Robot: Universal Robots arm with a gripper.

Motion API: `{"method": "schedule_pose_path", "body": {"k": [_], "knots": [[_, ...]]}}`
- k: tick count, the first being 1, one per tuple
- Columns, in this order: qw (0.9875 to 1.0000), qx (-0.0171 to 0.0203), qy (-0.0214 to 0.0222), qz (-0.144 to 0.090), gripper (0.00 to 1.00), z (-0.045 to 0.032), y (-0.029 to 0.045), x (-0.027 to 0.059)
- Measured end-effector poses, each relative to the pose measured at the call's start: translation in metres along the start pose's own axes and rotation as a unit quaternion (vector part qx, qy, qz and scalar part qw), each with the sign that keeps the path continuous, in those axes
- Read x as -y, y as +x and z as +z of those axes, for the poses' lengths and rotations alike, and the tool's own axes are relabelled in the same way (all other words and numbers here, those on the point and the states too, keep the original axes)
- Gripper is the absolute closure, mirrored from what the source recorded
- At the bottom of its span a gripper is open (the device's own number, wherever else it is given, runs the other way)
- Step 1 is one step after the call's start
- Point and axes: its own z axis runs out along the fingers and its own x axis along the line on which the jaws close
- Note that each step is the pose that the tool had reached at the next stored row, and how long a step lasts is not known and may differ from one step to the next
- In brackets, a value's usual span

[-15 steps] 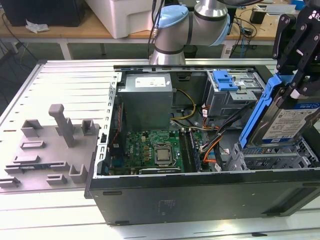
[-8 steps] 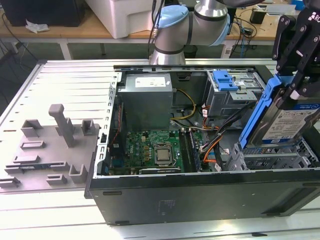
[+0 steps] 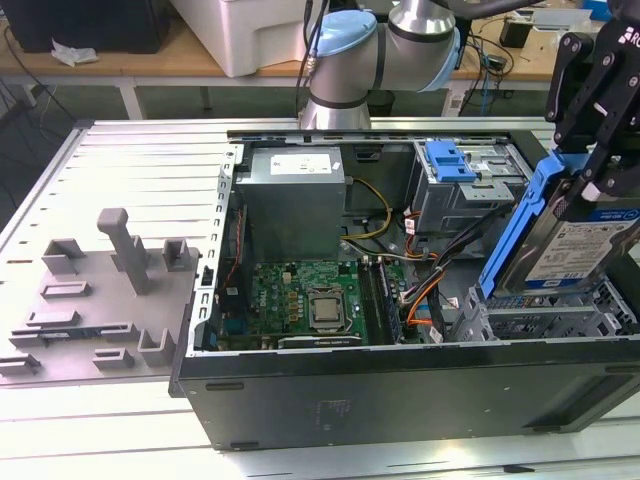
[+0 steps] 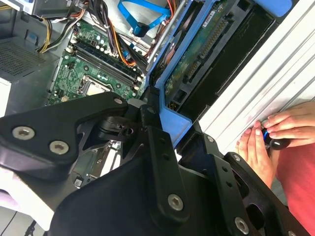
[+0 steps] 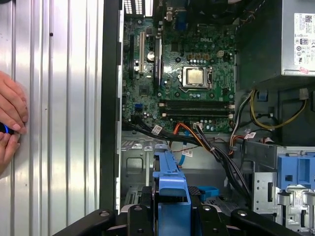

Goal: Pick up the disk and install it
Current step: 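Insert the disk into the insertion slot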

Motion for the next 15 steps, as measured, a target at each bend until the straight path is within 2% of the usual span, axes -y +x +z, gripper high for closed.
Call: {"method": "schedule_pose_path", "body": {"k": [15], "knots": [[1.0000,0.0009,0.0000,0.000,0.63,0.0043,0.0017,0.0001]]}}
